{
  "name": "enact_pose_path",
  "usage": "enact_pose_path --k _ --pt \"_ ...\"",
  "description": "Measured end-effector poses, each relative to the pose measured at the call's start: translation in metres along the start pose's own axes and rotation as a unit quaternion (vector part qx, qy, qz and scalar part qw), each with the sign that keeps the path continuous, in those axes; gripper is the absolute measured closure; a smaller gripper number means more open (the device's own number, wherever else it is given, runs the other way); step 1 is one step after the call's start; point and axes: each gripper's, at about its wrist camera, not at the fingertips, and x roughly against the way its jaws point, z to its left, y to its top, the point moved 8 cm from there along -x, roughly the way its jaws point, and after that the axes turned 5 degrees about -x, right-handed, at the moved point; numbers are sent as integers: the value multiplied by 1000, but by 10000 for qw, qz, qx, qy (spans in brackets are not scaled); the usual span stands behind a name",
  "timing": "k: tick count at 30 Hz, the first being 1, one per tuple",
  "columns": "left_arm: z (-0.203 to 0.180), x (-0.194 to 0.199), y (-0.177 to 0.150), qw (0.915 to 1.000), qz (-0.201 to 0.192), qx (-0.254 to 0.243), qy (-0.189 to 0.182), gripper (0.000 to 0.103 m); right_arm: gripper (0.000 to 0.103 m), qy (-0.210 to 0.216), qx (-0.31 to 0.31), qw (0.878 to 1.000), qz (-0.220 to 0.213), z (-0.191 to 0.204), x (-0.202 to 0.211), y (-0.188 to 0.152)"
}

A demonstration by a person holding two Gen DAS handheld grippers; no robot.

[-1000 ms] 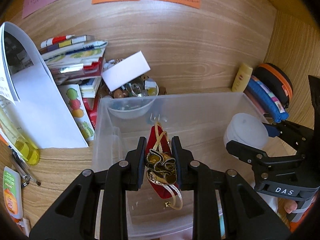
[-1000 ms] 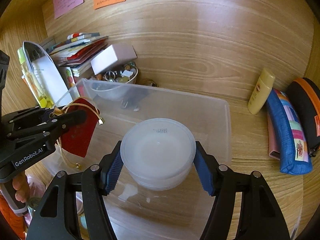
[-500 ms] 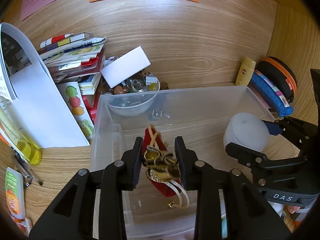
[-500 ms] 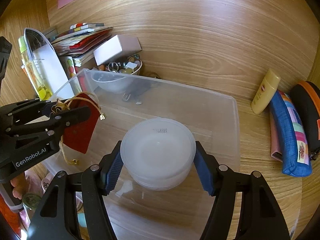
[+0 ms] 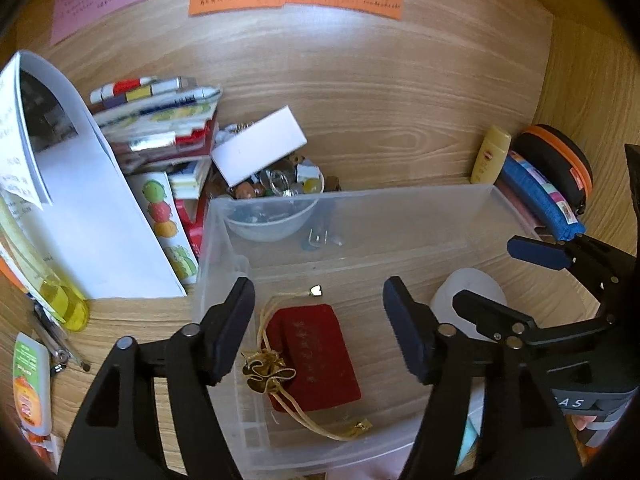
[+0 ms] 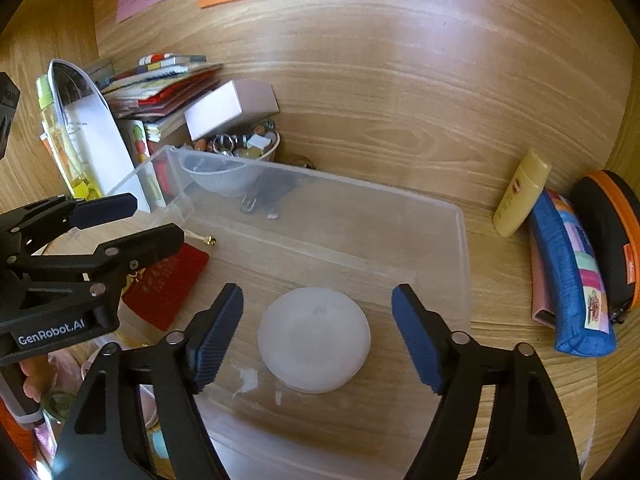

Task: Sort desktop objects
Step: 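Open the left tool to drop the red pouch while the right tool releases the container, then withdraw both tools from the box back toward the cluttered items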

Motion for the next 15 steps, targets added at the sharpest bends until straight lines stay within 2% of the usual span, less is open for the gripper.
enact_pose_path --k 5,8,15 --pt "7 6 3 9998 -169 2 69 25 22 -15 4 9998 -198 -1 10 5" --pt "13 9 4 9997 -212 112 97 13 18 -24 -65 9996 -257 -3 13 6" --pt "24 18 10 9990 -325 308 -19 9 18 99 -111 9986 -499 -2 31 13"
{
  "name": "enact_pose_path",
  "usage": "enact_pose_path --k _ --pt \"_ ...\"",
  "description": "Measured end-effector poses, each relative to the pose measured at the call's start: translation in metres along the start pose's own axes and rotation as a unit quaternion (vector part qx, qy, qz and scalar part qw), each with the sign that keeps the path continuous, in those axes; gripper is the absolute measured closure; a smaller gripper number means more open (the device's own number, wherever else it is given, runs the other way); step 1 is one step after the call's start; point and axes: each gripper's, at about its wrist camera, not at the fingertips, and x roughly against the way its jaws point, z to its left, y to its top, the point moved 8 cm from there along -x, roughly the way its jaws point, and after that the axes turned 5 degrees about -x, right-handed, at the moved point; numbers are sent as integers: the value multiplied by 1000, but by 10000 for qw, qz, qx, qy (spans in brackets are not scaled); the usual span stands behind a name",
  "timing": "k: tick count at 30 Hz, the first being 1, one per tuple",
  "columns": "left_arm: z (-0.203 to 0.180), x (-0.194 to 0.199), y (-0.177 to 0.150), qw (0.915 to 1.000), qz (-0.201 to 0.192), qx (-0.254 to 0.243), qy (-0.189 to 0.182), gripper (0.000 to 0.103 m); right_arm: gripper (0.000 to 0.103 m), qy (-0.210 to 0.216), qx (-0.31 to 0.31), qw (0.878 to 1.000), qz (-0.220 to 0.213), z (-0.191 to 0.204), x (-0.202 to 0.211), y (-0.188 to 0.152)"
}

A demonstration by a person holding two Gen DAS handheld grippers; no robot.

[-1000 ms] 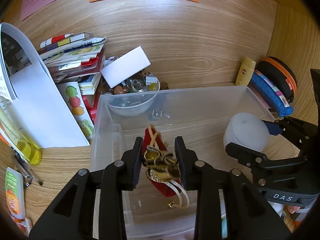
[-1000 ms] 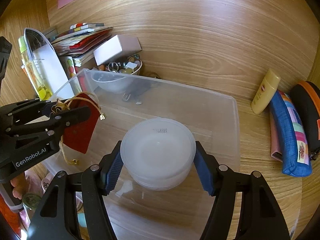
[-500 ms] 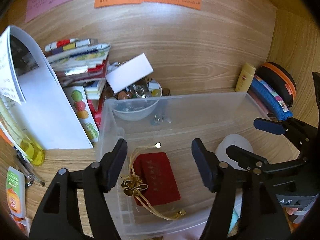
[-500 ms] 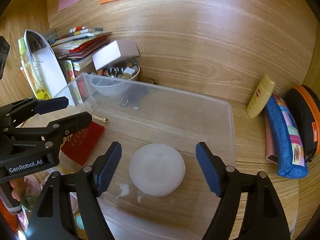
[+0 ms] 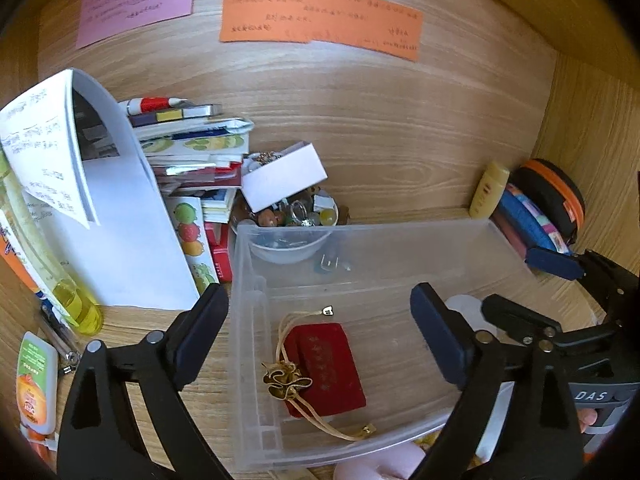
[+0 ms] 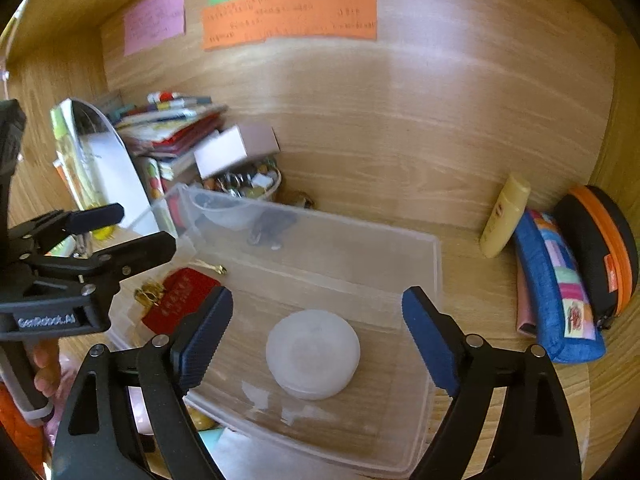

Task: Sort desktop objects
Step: 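Withdraw both tools from the box back toward the cluttered items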

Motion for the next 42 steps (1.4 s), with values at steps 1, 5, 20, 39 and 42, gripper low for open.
enact_pose_path --k 1,5,20,39,42 --pt "1 1 0 10000 -3 -1 43 9 18 -4 7 10000 -54 0 3 1" --pt "-1 14 0 10000 4 -15 82 9 17 11 -19 9998 -176 -1 16 7" --pt "1 101 -16 9975 -420 -497 267 2 3 -217 -7 9965 -803 -13 97 -3" --pt "-2 126 -110 9955 157 -839 406 2 2 -1071 700 9895 -672 -40 149 -92" --pt "-7 122 -121 9959 275 -814 287 2 2 -1180 628 9900 -457 -52 148 -108"
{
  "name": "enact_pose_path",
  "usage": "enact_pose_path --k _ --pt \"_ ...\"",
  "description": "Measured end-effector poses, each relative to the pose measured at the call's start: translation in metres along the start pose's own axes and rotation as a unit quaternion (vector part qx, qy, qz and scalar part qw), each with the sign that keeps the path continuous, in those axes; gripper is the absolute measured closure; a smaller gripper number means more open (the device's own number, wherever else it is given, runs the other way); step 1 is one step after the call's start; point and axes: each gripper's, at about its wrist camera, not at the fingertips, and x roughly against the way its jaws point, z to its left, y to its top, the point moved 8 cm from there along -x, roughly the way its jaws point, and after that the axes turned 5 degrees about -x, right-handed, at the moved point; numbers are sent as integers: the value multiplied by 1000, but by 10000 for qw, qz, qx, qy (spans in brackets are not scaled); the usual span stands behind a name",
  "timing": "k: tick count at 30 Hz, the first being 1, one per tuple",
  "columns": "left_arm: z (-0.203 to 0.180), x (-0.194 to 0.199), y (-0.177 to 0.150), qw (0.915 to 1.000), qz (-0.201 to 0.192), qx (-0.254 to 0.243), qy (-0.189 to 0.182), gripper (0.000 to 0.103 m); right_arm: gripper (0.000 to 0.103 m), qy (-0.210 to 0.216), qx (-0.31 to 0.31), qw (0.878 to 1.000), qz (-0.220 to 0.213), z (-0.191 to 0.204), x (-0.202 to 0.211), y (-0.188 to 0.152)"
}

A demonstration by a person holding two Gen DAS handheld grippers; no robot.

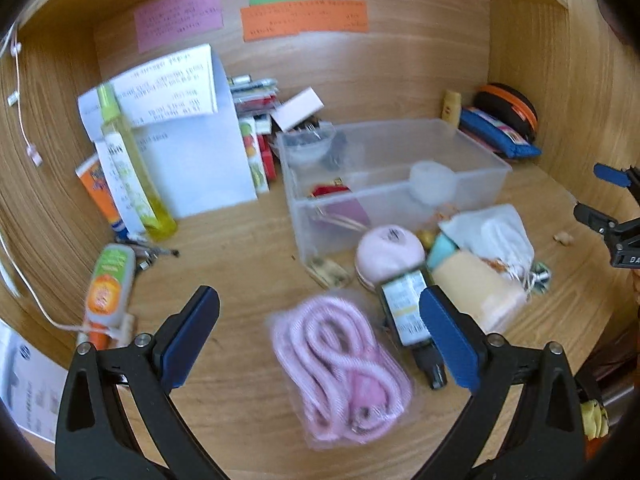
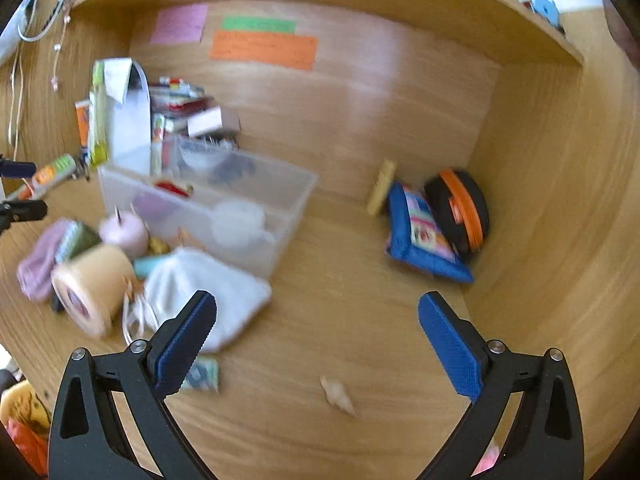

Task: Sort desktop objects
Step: 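Withdraw both tools from the box back toward the cluttered items, then grasp the dark green bottle with the left tool while the right tool grasps the seashell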

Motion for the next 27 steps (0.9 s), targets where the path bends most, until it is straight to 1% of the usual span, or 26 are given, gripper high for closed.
enact_pose_path --k 3,6,12,15,19,21,22,24,26,27 --pt "-8 -5 -8 9998 90 23 -153 2 2 -148 -136 9994 284 -12 -6 -22" --pt "-16 -12 -13 9995 202 33 -240 2 2 -203 -337 9980 502 -24 -11 -41" --pt "-32 -30 -16 9980 430 60 -453 2 2 -190 -740 9939 801 -40 -16 -67" --pt "-38 -38 -15 9977 466 55 -496 2 2 -187 -837 9924 878 -47 -19 -74" --pt "-43 -47 -15 9957 549 174 -721 2 3 -219 -801 9932 815 -49 -23 -77" --pt "-43 -49 -14 9961 534 172 -676 2 4 -141 -810 9933 818 -47 -26 -76" --pt "-44 -50 -13 9964 522 153 -654 2 7 -78 -833 9932 812 -47 -28 -76" --pt "-44 -52 -13 9968 486 120 -629 2 16 49 -863 9924 881 -46 -32 -76" --pt "-43 -52 -13 9971 451 113 -595 3 32 162 -858 9914 978 -45 -38 -77" --pt "-43 -53 -13 9971 441 110 -605 8 40 211 -866 9907 1027 -44 -42 -78"
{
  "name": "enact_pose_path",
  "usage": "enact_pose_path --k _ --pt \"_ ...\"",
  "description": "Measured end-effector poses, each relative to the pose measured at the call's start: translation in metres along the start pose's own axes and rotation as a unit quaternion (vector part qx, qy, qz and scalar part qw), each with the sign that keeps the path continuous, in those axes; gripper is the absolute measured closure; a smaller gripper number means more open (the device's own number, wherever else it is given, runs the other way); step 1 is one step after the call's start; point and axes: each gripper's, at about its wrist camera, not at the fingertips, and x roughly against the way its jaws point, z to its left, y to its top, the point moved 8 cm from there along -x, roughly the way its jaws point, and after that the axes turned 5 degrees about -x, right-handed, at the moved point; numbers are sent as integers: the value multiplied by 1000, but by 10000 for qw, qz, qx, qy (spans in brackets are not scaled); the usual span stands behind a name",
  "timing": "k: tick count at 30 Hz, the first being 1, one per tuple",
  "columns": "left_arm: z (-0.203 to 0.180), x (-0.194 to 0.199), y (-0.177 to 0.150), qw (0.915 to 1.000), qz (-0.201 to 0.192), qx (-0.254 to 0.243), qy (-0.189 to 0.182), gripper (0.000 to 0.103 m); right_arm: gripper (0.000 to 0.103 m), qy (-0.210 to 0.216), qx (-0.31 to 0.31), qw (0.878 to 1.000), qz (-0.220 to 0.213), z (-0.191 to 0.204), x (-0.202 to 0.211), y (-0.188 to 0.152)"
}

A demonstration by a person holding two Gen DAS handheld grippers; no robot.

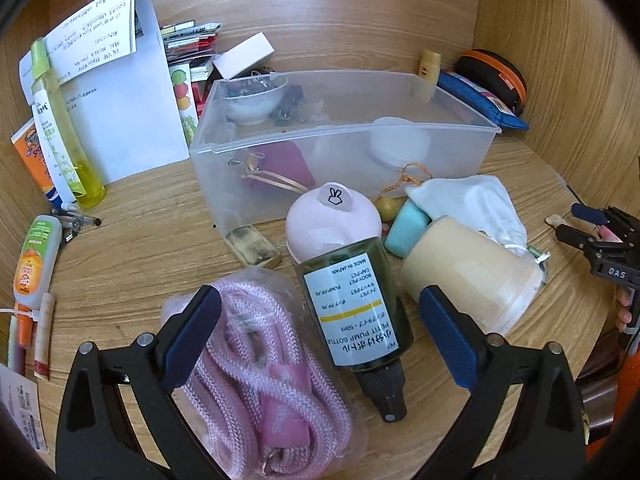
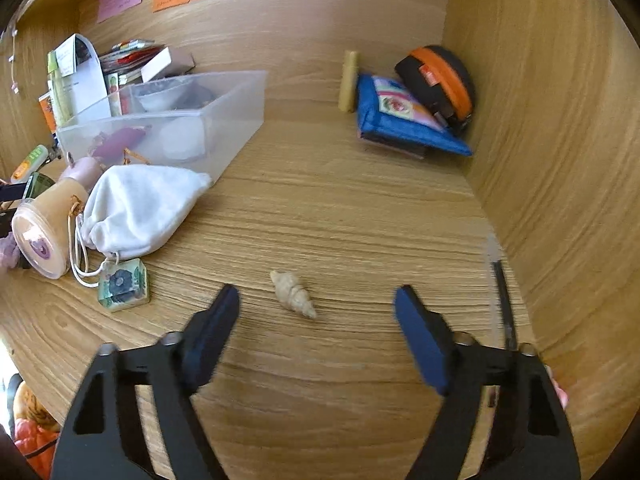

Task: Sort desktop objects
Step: 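Grasp the dark green bottle with the left tool while the right tool grasps the seashell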

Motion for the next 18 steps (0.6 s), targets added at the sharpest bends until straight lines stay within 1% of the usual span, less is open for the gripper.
enact_pose_path --k 1,2,3,4,5,7,10,11,12,13,18 --pt "0 0 0 10000 -16 -15 13 12 42 32 8 10000 48 1 -3 0" --pt "0 0 1 9999 -47 -54 79 20 49 60 38 9999 83 2 -6 0" --pt "-1 0 1 9999 -44 -90 86 27 53 78 55 9999 76 3 -7 0" --pt "-1 0 2 9998 -86 -118 143 31 56 119 64 9999 57 4 -8 1" --pt "0 -1 3 9997 -101 -132 169 37 63 134 71 9999 48 5 -8 1" --pt "-1 -1 3 9997 -127 -162 155 40 71 178 100 9998 35 7 -10 2" --pt "-1 -1 4 9994 -195 -201 196 45 77 270 99 9996 45 10 -10 3" --pt "-2 -1 4 9994 -212 -212 178 47 82 293 105 9995 44 11 -10 2" --pt "-3 0 4 9993 -227 -221 187 48 84 313 121 9994 45 12 -10 2" --pt "-3 0 4 9993 -242 -220 173 49 88 322 138 9994 51 13 -10 2" --pt "0 7 6 9992 -384 -114 75 51 88 378 183 9991 20 17 -6 4"
